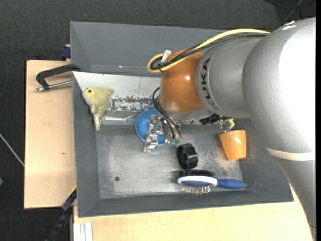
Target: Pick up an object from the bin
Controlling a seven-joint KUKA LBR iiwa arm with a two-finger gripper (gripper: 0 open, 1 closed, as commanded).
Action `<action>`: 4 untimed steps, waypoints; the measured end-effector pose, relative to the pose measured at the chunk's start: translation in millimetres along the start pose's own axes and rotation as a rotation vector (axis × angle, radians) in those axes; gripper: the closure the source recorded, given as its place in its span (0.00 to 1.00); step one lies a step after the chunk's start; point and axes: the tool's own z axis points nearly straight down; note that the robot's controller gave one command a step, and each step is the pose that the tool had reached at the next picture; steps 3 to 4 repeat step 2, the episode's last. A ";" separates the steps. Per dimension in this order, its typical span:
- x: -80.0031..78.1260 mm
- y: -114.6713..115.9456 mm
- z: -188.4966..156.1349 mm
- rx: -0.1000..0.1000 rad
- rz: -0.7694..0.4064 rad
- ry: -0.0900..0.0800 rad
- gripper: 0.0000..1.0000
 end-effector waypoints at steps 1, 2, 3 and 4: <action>-2.7 1.3 -97.4 -0.002 -0.001 -0.015 1.00; -4.1 2.1 -107.4 -0.001 -0.003 -0.008 1.00; -4.1 2.1 -107.4 -0.001 -0.003 -0.008 1.00; -4.1 2.1 -107.4 -0.001 -0.003 -0.008 1.00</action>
Offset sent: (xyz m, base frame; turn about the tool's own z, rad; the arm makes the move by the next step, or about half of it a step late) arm -0.0001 -0.0002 0.0910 0.0000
